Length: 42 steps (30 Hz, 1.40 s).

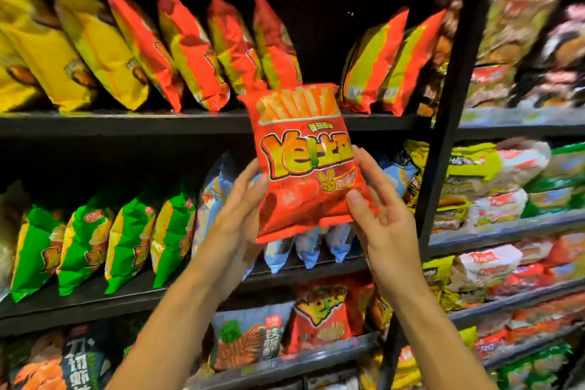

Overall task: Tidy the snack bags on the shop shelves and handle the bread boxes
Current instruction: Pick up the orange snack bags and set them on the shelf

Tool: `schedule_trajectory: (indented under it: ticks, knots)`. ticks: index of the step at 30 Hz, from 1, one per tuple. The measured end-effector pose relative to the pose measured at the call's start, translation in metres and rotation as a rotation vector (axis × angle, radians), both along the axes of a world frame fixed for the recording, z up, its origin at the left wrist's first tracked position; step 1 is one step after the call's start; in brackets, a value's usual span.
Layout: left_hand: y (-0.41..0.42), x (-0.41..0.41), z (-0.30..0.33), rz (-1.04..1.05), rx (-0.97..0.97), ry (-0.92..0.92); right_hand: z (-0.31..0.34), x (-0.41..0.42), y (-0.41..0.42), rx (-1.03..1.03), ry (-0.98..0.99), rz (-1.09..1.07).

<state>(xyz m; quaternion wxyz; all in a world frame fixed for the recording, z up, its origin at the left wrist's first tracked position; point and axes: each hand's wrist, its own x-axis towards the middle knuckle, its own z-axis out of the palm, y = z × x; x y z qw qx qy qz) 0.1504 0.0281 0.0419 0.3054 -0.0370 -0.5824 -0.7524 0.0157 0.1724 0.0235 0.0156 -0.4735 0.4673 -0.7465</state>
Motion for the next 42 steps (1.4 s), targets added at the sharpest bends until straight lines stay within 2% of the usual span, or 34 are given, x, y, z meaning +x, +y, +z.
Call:
schedule_trajectory:
  ticks: [4, 10, 12, 14, 16, 18, 23, 27, 31, 38, 42]
  knots:
    - [0.002, -0.025, 0.045, 0.007, 0.017, -0.002, 0.035, -0.023, -0.004, -0.047, 0.072, 0.058]
    - [-0.003, -0.066, 0.103, 0.218, -0.117, 0.092, 0.087, -0.074, -0.01, -0.044, 0.185, 0.057]
    - [-0.008, -0.081, 0.12, 0.312, -0.218, 0.127, 0.104, -0.102, -0.017, -0.075, 0.162, -0.022]
    - [-0.017, -0.1, 0.134, 0.462, -0.41, 0.126, 0.119, -0.13, -0.028, -0.123, 0.16, -0.176]
    - [-0.026, -0.122, 0.147, 0.616, -0.592, 0.12, 0.133, -0.156, -0.04, -0.149, 0.241, -0.355]
    - [-0.03, -0.147, 0.157, 0.737, -0.667, 0.14, 0.144, -0.182, -0.052, -0.15, 0.365, -0.52]
    - [-0.045, -0.214, 0.167, 0.983, -0.899, 0.092, 0.164, -0.224, -0.071, -0.015, 0.48, -0.722]
    - [-0.056, -0.25, 0.162, 1.006, -0.912, 0.0, 0.166, -0.239, -0.084, 0.075, 0.507, -0.778]
    - [-0.069, -0.26, 0.149, 0.875, -0.959, -0.155, 0.157, -0.246, -0.09, 0.084, 0.58, -0.758]
    - [-0.084, -0.261, 0.145, 0.757, -1.087, -0.206, 0.15, -0.249, -0.094, 0.1, 0.626, -0.761]
    - [-0.091, -0.269, 0.149, 0.812, -1.033, -0.183, 0.148, -0.25, -0.096, 0.103, 0.637, -0.775]
